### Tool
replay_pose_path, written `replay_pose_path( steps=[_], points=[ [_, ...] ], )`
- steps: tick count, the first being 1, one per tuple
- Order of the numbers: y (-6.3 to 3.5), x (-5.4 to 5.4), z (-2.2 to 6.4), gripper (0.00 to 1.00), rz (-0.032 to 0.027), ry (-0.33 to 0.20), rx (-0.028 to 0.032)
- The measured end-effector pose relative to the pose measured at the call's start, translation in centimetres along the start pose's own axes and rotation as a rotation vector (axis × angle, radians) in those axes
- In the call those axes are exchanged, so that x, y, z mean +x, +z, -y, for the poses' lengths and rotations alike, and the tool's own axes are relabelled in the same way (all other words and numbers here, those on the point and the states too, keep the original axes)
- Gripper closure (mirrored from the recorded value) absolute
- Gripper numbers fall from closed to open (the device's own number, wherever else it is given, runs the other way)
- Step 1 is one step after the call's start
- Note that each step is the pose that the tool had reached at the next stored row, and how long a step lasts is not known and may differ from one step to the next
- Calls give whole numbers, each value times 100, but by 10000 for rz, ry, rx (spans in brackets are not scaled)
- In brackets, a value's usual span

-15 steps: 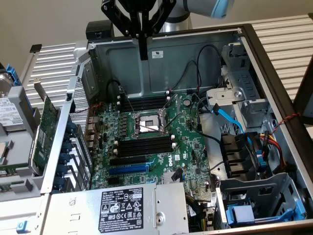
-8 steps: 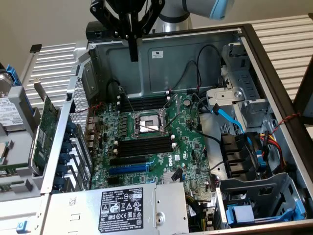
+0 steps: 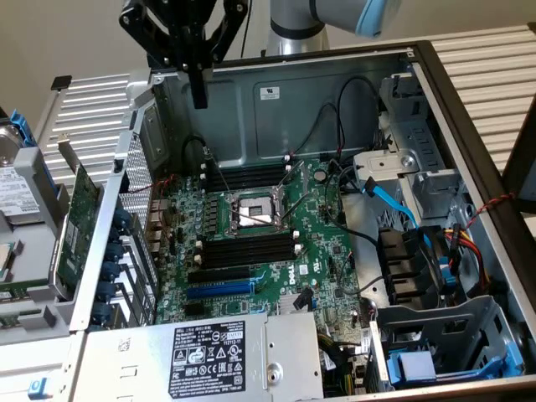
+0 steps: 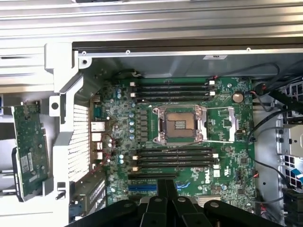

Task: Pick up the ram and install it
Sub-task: 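Reach for the ram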

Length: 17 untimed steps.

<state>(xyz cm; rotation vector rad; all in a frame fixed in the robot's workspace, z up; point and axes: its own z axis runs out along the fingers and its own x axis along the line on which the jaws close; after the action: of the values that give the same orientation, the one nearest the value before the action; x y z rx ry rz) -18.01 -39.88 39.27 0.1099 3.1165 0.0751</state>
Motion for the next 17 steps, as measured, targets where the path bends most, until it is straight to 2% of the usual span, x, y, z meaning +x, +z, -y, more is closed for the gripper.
replay_pose_path(
  steps=[17],
  points=[
    [-16, 750, 53, 89, 5, -1, 0]
  ],
)
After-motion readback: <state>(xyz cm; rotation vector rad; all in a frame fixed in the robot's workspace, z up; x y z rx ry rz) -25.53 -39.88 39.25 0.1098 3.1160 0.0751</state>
